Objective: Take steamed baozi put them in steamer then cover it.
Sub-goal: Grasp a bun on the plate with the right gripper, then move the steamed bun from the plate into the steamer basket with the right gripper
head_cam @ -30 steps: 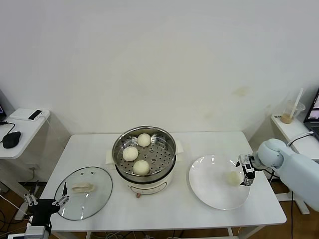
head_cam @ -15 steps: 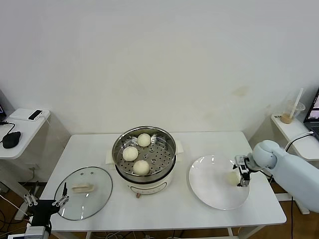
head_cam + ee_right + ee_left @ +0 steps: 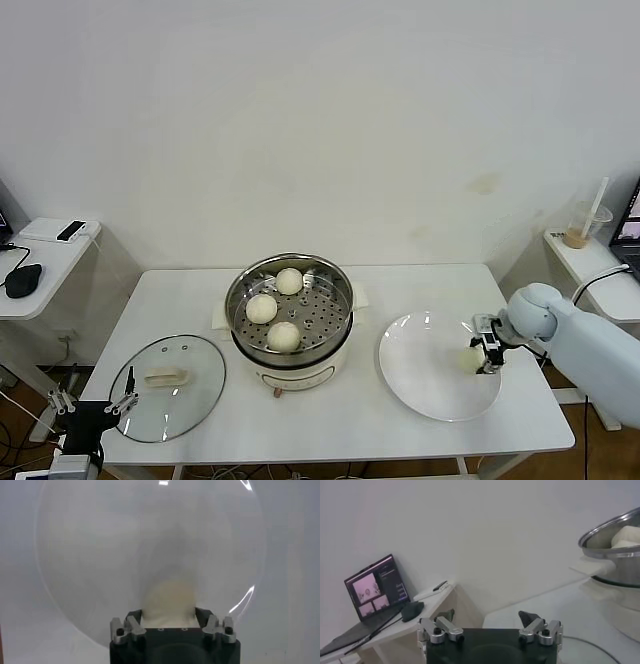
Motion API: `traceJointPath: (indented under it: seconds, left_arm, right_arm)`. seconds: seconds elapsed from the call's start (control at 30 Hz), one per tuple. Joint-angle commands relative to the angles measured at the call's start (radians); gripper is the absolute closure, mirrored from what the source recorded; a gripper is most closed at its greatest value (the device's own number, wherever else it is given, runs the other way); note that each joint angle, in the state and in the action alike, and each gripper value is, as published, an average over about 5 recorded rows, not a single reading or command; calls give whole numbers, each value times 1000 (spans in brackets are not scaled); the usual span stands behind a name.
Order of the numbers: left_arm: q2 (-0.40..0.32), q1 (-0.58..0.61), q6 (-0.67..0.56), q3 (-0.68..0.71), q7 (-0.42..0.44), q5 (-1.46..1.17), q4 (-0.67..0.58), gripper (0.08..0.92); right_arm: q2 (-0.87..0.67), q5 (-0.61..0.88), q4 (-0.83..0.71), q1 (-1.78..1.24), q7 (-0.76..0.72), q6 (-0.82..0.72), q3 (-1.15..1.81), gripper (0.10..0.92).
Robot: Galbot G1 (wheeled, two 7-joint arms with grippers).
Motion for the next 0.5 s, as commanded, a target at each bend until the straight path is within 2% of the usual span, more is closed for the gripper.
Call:
traceJointPath:
  seconds: [0.03, 0.5]
  left_arm:
    - [-1, 0, 0, -1, -1, -1, -1, 177]
    - [9, -14, 3, 2, 0, -3, -9, 177]
  right_arm:
    - [-23, 12, 31, 31, -6, -3, -16, 443]
    - [-113, 248, 202, 530, 23, -70, -332, 457]
